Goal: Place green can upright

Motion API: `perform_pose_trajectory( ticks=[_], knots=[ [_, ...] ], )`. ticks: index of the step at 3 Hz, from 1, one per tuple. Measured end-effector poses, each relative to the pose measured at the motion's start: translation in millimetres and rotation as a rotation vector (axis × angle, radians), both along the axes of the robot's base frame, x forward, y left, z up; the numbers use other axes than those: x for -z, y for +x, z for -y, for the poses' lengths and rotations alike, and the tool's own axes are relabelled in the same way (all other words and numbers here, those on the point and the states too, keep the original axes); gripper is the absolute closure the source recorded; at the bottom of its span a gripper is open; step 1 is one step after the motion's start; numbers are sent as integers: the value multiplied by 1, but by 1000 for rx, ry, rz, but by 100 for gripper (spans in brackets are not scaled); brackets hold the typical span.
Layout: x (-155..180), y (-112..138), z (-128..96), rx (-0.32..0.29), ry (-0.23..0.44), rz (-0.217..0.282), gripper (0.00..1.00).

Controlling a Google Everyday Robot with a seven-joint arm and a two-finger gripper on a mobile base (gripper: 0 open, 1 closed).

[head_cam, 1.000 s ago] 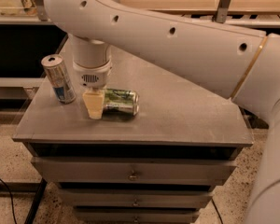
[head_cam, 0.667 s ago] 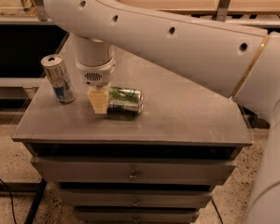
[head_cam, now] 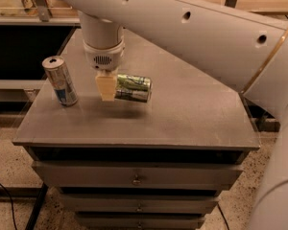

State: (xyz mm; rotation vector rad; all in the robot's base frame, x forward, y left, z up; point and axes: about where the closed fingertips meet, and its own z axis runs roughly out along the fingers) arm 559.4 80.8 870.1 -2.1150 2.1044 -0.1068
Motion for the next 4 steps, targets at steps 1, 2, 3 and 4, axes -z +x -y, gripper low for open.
perform_pose_trajectory(
  ticks=[1, 2, 3, 4],
  knots=[
    [0, 0, 0, 0, 0, 0, 100],
    [1, 8, 13, 23, 95, -24, 100],
    [10, 19, 41, 67, 289, -63, 100],
    [14, 30, 76, 126, 485, -66, 100]
  ],
)
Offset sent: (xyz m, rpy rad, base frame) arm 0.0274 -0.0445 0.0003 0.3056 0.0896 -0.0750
